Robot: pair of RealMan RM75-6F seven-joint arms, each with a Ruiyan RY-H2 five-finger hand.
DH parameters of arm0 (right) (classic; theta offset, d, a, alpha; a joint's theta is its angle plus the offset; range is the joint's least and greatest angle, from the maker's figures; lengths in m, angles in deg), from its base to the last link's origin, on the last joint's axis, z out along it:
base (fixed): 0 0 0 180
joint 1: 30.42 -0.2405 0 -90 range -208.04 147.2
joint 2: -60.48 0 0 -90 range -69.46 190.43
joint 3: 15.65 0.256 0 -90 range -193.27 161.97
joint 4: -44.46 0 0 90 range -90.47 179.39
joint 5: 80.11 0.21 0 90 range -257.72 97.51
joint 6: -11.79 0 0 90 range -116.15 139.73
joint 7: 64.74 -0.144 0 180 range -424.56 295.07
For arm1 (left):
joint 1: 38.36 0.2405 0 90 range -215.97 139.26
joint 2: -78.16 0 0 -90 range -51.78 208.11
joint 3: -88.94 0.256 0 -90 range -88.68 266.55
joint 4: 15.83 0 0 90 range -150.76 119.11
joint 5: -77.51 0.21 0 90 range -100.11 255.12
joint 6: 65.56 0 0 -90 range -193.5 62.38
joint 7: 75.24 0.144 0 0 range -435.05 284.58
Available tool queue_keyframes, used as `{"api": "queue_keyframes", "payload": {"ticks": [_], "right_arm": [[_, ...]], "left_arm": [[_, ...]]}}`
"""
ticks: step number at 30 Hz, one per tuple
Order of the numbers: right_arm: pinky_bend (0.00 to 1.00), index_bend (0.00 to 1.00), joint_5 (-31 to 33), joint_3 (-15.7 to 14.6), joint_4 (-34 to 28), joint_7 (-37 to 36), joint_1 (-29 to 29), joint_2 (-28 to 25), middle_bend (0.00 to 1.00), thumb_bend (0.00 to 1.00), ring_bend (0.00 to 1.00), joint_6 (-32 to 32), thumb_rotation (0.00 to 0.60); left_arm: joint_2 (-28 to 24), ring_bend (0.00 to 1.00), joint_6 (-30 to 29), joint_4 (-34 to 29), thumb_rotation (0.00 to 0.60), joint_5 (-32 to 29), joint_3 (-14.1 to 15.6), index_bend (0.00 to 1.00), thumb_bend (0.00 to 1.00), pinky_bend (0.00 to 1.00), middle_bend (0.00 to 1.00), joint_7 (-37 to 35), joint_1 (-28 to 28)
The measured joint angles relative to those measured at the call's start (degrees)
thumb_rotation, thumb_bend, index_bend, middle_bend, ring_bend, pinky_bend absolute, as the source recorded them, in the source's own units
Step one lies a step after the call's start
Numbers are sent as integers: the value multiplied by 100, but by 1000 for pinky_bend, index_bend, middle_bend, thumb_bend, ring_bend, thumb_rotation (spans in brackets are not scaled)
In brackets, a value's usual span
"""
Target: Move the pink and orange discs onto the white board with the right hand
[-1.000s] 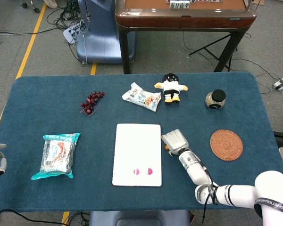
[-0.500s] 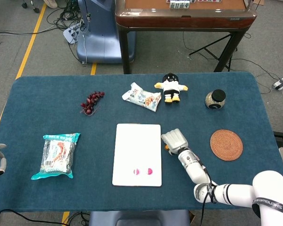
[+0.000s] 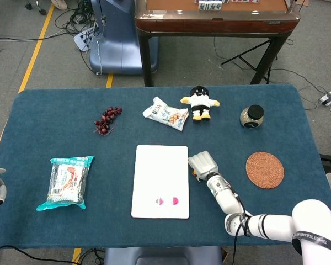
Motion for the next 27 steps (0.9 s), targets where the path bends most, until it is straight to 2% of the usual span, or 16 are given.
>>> {"api": "queue_keyframes", "payload": {"ticks": [8, 21, 27], "right_arm": [[1000, 522, 16, 4, -25, -51, -6, -29, 1000, 212, 1000, 19, 600], [1000, 527, -251, 100, -647, -208, 17, -375, 1000, 226, 1000, -178, 600], [1000, 527, -239, 231, -756, -144, -134, -312, 1000, 225, 1000, -216, 600]], "left_arm": [[-1, 442, -1, -5, 600, 2, -1, 397, 488, 593, 522, 6, 1], [21, 442, 22, -4, 600, 4, 7, 397, 488, 593, 522, 59, -11], [16, 442, 9, -11, 600, 3, 3, 397, 488, 593, 523, 48, -5]]}}
